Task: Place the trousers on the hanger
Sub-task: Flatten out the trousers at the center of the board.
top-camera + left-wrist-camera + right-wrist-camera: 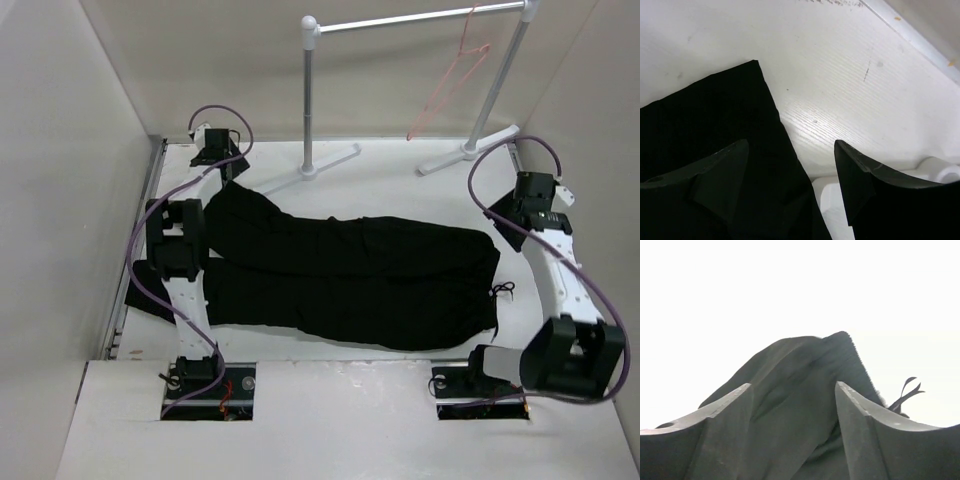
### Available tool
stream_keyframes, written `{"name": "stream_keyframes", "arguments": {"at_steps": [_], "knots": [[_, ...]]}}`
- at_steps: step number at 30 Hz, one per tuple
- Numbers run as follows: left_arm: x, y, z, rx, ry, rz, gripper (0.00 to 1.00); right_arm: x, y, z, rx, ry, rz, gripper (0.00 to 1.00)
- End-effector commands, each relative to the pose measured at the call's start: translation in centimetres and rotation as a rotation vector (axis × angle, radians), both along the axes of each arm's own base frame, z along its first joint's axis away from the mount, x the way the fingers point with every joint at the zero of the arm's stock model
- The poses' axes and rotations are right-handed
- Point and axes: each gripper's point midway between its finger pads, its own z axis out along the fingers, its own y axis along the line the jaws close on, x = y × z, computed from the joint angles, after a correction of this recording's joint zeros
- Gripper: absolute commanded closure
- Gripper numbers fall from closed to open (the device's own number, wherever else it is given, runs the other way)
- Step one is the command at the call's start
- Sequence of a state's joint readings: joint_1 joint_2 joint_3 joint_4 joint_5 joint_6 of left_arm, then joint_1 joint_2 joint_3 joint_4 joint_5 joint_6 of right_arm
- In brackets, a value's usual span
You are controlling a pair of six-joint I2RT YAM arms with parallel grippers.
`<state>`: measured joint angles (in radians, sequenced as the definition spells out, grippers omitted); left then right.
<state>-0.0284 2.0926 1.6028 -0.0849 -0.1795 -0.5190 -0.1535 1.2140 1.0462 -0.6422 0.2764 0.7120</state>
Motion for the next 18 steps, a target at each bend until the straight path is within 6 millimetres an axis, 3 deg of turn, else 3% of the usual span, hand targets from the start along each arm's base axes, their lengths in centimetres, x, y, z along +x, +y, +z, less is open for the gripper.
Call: {"name": "stream_keyframes", "arguments": {"at_steps": [1, 4, 9, 12, 13, 16, 18], "knots": [[1.3, 0.2, 0.6, 0.089, 0.003, -0.023, 0.32, 1.4, -3.3, -1.5, -0.067, 0.037, -0.053, 0.25], [2.2, 0.0, 0.2, 0.095, 0.000, -0.021, 0.33, 2.8, -3.6, -3.8, -0.011, 0.061, -0.050, 0.23], [2.5, 0.3, -1.9, 0.088, 0.032, -0.011, 0.38, 4.3, -2.2, -7.3, 0.103, 0.116, -0.024, 0.24], [2.2, 0.6, -3.4, 0.083, 0.062, -0.010, 0.55, 4.5, -1.6, -8.9, 0.132, 0.140, -0.022, 0.28], [2.0, 0.8, -3.8, 0.083, 0.070, -0.007, 0.63, 4.6, -1.4, -9.3, 0.148, 0.144, -0.021, 0.36], [1.0, 2.8, -4.3, 0.094, 0.087, 0.056, 0.88, 5.4, -1.4, -9.2, 0.164, 0.132, -0.033, 0.82], [0.1, 5.0, -3.4, 0.115, 0.072, 0.135, 0.93, 6.7, -2.2, -7.3, 0.123, 0.082, -0.043, 0.91]]}}
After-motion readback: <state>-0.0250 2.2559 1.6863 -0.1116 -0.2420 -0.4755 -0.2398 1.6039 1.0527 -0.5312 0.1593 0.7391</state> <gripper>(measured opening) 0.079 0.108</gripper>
